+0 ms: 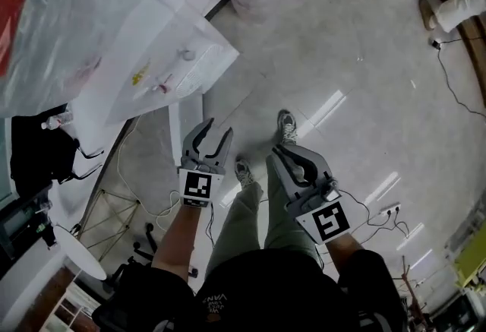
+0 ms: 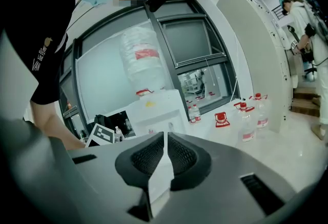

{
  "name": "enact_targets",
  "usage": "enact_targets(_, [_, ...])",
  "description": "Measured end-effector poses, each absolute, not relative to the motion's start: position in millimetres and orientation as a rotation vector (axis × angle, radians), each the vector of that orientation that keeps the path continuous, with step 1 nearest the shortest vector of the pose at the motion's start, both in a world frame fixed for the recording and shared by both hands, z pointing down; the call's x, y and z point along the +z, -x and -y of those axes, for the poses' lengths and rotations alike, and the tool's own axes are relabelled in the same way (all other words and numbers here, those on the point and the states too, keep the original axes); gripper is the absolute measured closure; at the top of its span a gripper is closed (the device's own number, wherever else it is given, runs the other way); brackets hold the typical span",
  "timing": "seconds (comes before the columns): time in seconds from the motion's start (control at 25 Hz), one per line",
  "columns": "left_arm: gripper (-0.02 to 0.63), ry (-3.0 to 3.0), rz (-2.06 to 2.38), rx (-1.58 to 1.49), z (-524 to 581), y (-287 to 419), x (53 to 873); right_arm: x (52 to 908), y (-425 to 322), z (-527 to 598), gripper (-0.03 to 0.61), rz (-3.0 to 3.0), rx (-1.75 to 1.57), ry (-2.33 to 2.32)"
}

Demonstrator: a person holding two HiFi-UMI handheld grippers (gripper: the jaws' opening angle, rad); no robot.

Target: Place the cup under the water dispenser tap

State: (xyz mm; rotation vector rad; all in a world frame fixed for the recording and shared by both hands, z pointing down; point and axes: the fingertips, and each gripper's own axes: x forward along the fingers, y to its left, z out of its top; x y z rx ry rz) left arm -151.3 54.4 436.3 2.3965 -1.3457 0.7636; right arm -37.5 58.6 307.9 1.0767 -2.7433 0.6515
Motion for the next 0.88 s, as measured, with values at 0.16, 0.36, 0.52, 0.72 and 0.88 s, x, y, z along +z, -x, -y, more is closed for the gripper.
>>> enact_targets(0.16, [0.434, -2.357, 1.356, 0.765, -34.2, 146.1, 479.7, 356.0, 31.6, -38.0, 0.532, 2.712, 0.704, -1.077])
enact_targets(0.36, [0.434, -2.376, 1.365, 0.822, -14.0, 148.5, 542.9, 412.9, 30.1, -20.8, 0.532, 2.702, 0.723, -1.114])
enact_targets(0.52, [0.432, -2.361, 1.355, 0.907, -3.5, 155.4, 607.2, 464.1, 29.8, -14.4, 0.532, 2.69, 0.752, -1.085])
enact_targets(0.72, [0.417, -2.267, 1.369, 1.013, 4.4, 180.1, 693.8, 526.8, 34.7, -11.8, 0.532, 2.657, 0.792, -1.006])
enact_targets(0.88, [0.402, -2.197, 1.378, 1.068, 16.4, 198.6, 749.1, 562.1, 40.2, -8.3, 0.532, 2.637, 0.824, -0.966])
